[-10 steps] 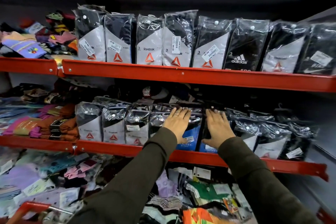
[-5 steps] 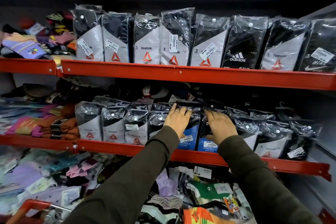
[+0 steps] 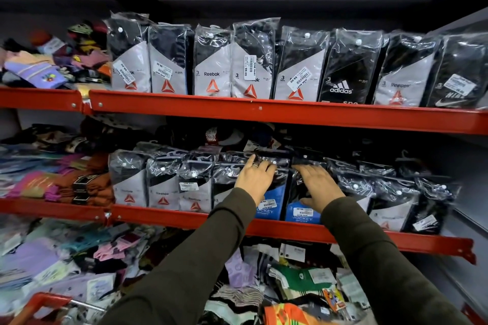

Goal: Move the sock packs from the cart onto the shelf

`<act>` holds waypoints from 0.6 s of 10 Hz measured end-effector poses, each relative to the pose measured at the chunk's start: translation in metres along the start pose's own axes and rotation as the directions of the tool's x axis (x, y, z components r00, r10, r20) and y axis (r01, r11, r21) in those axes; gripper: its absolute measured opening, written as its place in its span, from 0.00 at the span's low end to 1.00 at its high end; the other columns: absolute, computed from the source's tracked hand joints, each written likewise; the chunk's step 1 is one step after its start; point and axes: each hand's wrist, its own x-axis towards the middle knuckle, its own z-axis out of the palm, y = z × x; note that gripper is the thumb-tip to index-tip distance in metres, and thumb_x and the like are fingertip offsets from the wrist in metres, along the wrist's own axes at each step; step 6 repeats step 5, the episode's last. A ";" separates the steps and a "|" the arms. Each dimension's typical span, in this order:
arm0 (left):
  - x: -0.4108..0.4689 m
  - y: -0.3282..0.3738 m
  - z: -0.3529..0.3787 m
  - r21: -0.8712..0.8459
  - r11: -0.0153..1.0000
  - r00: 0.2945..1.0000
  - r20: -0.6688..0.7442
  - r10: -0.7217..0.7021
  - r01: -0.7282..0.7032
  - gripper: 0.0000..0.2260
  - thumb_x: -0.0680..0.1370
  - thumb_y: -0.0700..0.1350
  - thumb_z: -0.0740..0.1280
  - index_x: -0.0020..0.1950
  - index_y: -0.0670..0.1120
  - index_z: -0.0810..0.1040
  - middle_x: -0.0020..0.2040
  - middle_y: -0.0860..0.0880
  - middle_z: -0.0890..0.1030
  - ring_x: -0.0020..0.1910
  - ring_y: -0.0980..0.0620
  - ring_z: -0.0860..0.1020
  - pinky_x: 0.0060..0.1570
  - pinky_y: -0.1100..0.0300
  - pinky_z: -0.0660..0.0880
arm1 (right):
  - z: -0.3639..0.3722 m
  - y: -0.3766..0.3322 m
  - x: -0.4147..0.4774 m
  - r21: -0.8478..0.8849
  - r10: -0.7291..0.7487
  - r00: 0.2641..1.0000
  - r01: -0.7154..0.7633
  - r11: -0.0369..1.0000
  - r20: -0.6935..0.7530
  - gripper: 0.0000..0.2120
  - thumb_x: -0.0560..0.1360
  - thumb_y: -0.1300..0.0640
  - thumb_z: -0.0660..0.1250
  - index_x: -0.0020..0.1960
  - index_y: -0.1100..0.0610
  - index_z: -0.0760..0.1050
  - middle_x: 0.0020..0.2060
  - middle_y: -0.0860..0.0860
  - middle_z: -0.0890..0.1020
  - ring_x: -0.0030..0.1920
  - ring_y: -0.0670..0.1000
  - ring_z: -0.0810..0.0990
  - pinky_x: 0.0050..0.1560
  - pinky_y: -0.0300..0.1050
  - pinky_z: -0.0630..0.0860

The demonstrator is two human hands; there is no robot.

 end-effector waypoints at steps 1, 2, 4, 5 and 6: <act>-0.002 0.004 0.000 -0.039 0.998 0.999 -0.005 -0.051 0.051 0.38 0.71 0.39 0.75 0.77 0.42 0.60 0.72 0.41 0.70 0.59 0.42 0.80 0.77 0.49 0.56 | -0.004 0.003 0.001 0.061 -0.021 1.000 0.020 0.998 0.015 0.41 0.69 0.57 0.76 0.76 0.54 0.59 0.72 0.54 0.70 0.74 0.56 0.65 0.79 0.52 0.54; -0.004 0.010 -0.001 -0.030 0.996 0.997 -0.008 -0.079 0.079 0.37 0.71 0.38 0.75 0.76 0.42 0.62 0.70 0.41 0.72 0.55 0.44 0.82 0.73 0.52 0.62 | -0.008 0.005 0.001 0.072 -0.033 0.998 0.030 0.997 0.045 0.41 0.69 0.58 0.75 0.76 0.55 0.58 0.73 0.55 0.69 0.75 0.56 0.64 0.79 0.53 0.55; -0.009 0.014 0.002 -0.056 0.990 0.987 -0.084 -0.134 0.129 0.40 0.65 0.42 0.81 0.74 0.46 0.69 0.68 0.45 0.76 0.55 0.48 0.83 0.75 0.50 0.61 | -0.002 -0.015 -0.002 -0.148 0.051 0.999 -0.051 0.988 -0.004 0.39 0.76 0.57 0.68 0.79 0.58 0.50 0.77 0.56 0.62 0.78 0.58 0.58 0.80 0.54 0.50; -0.018 0.011 -0.002 -0.148 0.985 0.994 -0.051 -0.097 0.089 0.44 0.72 0.43 0.76 0.80 0.44 0.53 0.75 0.43 0.67 0.75 0.42 0.67 0.79 0.42 0.44 | -0.008 -0.024 -0.010 -0.209 0.073 0.997 -0.076 0.975 -0.023 0.41 0.77 0.53 0.66 0.79 0.61 0.44 0.79 0.57 0.56 0.79 0.58 0.54 0.80 0.56 0.51; -0.018 0.011 -0.002 -0.148 0.985 0.994 -0.051 -0.097 0.089 0.44 0.72 0.43 0.76 0.80 0.44 0.53 0.75 0.43 0.67 0.75 0.42 0.67 0.79 0.42 0.44 | -0.008 -0.024 -0.010 -0.209 0.073 0.997 -0.076 0.975 -0.023 0.41 0.77 0.53 0.66 0.79 0.61 0.44 0.79 0.57 0.56 0.79 0.58 0.54 0.80 0.56 0.51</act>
